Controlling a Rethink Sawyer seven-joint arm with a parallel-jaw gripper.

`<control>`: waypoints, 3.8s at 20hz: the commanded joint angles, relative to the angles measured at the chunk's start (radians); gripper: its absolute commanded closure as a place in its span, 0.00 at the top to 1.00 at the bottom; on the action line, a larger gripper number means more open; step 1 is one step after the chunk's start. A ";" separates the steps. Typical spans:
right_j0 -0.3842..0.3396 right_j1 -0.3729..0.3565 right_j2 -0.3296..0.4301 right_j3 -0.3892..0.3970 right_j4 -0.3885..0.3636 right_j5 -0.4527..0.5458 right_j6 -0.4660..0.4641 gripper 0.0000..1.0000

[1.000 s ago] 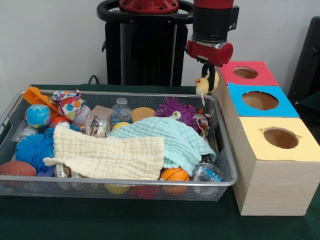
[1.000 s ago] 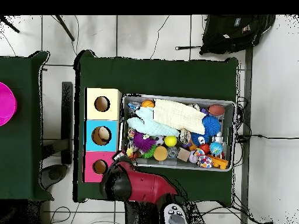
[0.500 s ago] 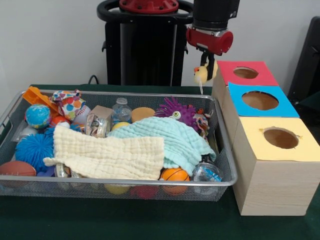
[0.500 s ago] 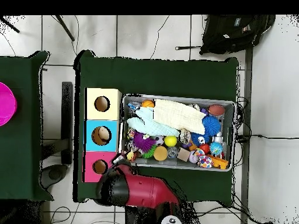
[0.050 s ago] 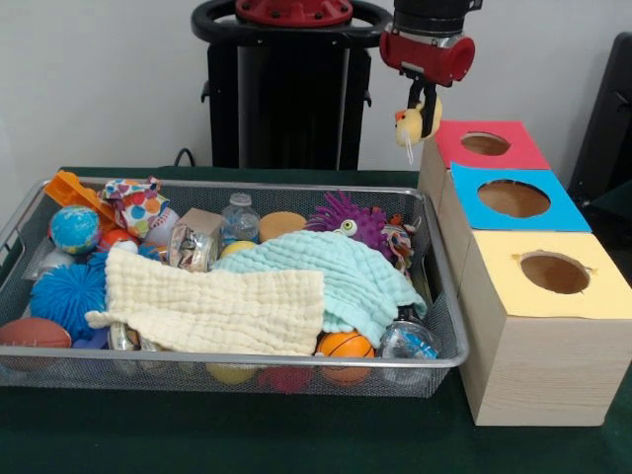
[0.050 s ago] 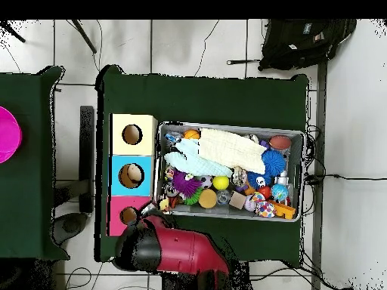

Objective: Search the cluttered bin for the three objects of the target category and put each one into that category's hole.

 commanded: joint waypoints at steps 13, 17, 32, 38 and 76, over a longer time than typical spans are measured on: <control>0.009 0.186 0.126 0.075 0.113 -0.197 0.206 0.00; 0.022 0.205 0.143 0.104 0.134 -0.235 0.230 0.00; 0.031 0.127 0.199 0.235 0.230 -0.229 0.258 0.00; -0.050 0.116 0.232 0.309 0.206 -0.291 0.235 0.00; 0.132 -0.078 -0.008 0.211 0.226 -0.143 0.114 0.00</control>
